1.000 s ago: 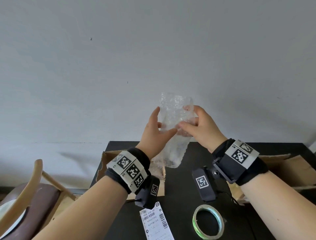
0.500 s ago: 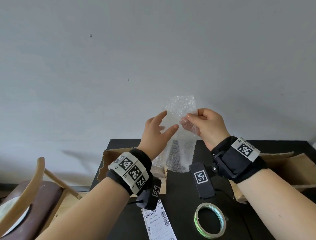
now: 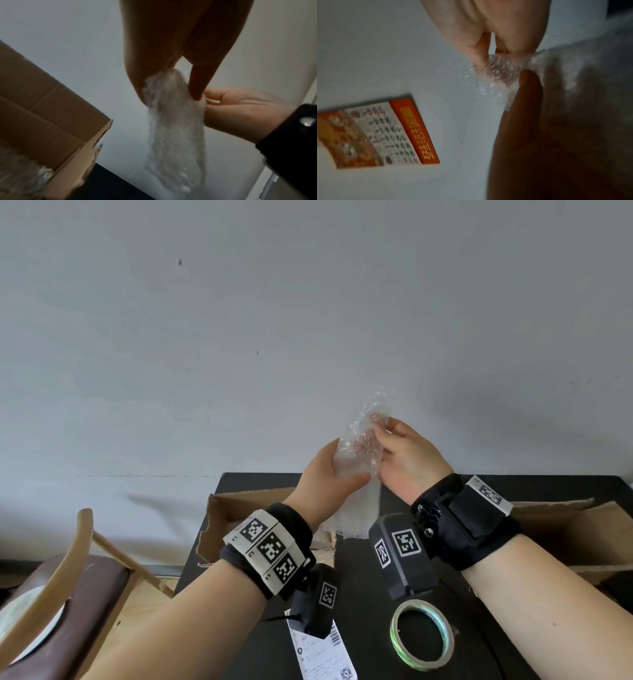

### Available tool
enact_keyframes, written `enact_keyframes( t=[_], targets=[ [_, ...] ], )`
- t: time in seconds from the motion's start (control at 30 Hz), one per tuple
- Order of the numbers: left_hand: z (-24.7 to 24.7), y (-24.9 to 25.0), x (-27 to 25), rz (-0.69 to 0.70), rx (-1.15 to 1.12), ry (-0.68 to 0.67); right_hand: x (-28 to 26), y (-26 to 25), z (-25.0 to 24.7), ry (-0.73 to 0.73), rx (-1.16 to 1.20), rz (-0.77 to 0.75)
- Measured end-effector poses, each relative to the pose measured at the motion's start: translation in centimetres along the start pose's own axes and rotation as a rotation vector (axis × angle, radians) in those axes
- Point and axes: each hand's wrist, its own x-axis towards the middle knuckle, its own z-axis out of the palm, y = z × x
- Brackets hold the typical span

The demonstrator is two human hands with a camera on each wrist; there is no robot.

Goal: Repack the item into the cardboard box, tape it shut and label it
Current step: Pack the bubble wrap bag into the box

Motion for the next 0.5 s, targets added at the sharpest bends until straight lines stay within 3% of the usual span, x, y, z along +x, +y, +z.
enact_keyframes(
  t=[0.2, 0.33, 0.43, 0.5],
  targets=[
    [-0.5, -0.1, 0.4, -0.006, -0.108, 0.1, -0.5, 1.0, -0.3, 0.101, -0.459, -0.113],
    [-0.5, 0.1, 0.2, -0.024, -0.171, 0.065, -1.0, 1.5, -0.2, 0.091, -0.466, -0.12],
    [-0.7, -0.1, 0.1, -0.04, -0.217, 0.086, -1.0, 1.7, -0.5, 0.16, -0.572, -0.211],
    [-1.1, -0.5, 0.2, -0.055, -0.295, 0.102, -0.7, 1.7, -0.9, 0.196, -0.642, -0.151]
  ],
)
